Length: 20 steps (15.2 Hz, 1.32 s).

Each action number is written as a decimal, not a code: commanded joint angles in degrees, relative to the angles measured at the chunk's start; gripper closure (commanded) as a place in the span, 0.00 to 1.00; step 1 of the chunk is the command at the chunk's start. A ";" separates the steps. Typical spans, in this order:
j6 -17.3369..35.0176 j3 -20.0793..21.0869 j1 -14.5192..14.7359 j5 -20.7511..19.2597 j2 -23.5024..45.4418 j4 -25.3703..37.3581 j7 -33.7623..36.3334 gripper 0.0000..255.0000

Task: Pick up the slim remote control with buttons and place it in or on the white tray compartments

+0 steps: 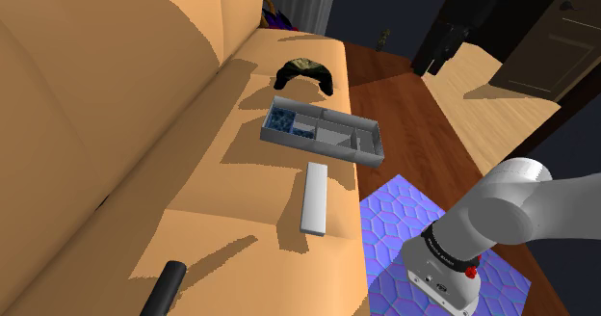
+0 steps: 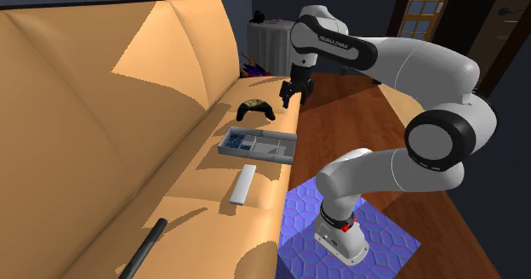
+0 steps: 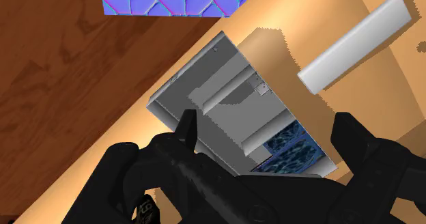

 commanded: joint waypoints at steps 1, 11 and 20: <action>0.00 0.00 0.00 0.00 0.00 0.00 0.00 0.00; 10.58 15.62 -0.71 9.04 -5.91 -15.35 21.12 0.00; 23.05 32.58 -0.50 18.93 -0.25 -20.97 40.36 0.00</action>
